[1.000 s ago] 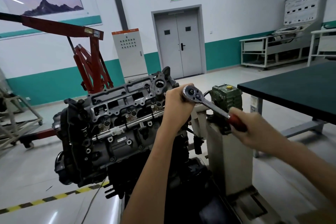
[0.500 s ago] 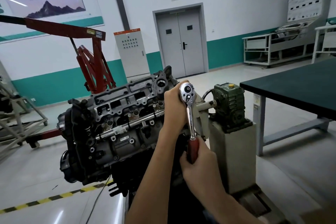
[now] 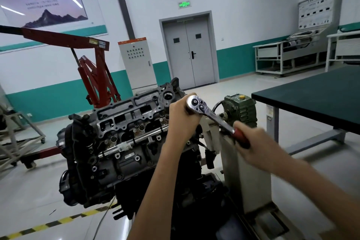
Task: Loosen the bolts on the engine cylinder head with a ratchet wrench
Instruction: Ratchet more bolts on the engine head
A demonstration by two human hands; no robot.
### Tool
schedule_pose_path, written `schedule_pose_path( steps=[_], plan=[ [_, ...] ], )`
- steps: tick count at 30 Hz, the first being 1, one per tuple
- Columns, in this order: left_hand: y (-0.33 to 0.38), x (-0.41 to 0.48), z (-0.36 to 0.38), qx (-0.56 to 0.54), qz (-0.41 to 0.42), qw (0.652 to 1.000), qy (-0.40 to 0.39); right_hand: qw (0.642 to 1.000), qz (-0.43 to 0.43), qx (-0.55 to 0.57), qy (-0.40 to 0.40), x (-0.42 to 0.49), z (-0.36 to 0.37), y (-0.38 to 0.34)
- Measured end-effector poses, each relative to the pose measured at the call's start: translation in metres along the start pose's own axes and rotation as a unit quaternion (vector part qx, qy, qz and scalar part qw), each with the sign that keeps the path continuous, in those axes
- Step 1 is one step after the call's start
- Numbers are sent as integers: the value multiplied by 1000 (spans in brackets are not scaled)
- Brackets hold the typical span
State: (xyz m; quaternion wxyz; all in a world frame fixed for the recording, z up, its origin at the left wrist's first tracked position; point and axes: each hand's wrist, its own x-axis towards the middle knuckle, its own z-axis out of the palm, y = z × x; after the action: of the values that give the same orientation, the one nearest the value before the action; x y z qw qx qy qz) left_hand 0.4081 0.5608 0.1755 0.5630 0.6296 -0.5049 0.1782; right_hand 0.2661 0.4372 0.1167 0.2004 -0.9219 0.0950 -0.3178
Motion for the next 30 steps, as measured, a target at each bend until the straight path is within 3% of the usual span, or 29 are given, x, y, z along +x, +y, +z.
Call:
schedule_pose_path(
  steps=[3, 6, 9, 16, 19, 21, 23, 25, 30],
  plan=[
    [0, -4, 14, -12, 17, 997, 70, 988, 77, 107, 83, -27, 46, -36],
    [1, -9, 18, -63, -1, 996, 63, 959, 101, 222, 145, -36, 80, -77],
    [2, -7, 8, -34, 9, 999, 33, 947, 96, 265, 153, -36, 90, -87],
    [-1, -1, 1, -5, -12, 1000, -20, 999, -31, 17, -6, -7, 2, 1],
    [-1, 2, 0, -15, -27, 999, -32, 991, -72, -112, -4, 23, -40, 16],
    [-3, 1, 1, -13, -28, 999, -24, 989, -82, -123, 13, 28, -39, 17],
    [-3, -3, 5, -18, -6, 1000, 17, 998, -48, -49, 11, 11, -15, 8],
    [-2, -6, 13, -29, 11, 998, 62, 998, 41, 39, 28, -12, 21, -11],
    [1, -10, 19, -100, 2, 994, 52, 949, 115, 255, 144, -36, 91, -82]
  ],
)
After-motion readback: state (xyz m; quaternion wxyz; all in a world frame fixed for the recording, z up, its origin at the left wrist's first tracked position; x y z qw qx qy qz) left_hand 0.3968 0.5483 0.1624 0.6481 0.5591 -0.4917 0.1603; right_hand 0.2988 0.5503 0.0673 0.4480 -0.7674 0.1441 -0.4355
